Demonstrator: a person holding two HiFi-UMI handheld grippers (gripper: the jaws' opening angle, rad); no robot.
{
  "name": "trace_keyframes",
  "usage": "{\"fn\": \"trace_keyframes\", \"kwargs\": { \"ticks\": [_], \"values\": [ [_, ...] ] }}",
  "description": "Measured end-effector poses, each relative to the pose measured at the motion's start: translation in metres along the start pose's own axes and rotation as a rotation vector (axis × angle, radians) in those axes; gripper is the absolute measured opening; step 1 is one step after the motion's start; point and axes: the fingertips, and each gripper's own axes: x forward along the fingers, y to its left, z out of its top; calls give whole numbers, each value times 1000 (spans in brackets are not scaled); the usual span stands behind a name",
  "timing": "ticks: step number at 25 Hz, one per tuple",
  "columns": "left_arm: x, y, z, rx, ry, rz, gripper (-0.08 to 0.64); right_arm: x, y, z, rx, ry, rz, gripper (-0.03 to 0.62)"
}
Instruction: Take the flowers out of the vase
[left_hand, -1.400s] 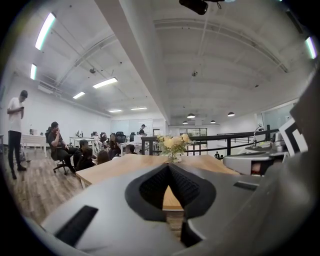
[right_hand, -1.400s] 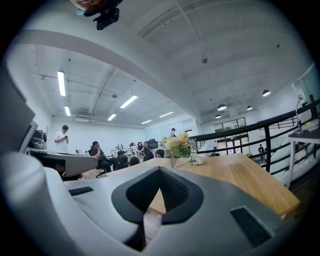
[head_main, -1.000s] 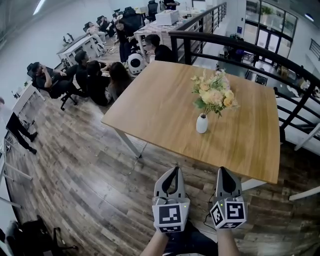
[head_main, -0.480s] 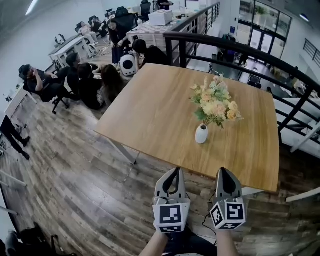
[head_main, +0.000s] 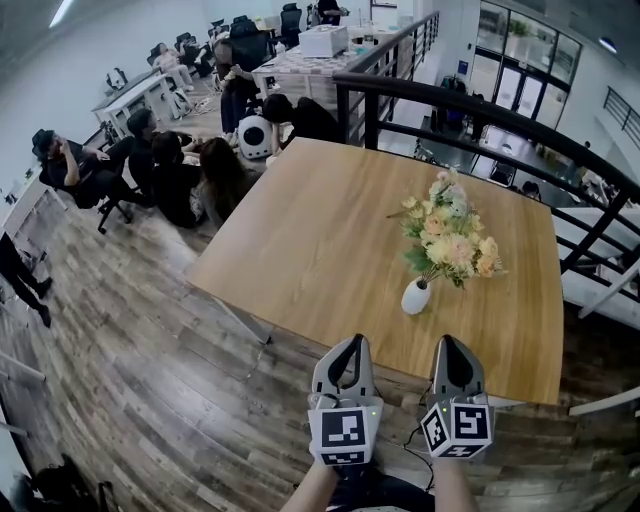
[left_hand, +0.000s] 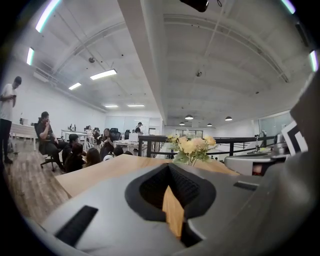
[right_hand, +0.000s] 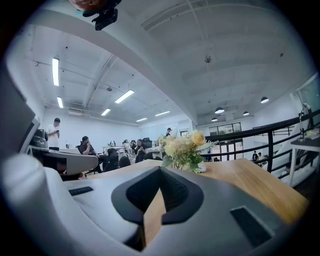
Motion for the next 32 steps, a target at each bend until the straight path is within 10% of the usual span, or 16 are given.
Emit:
{"fn": "trace_keyframes", "kwargs": {
  "ticks": [32],
  "values": [
    [83,35,-18,-55,49,-72,25,82,-8,-22,-16,74,-71,5]
  ]
}}
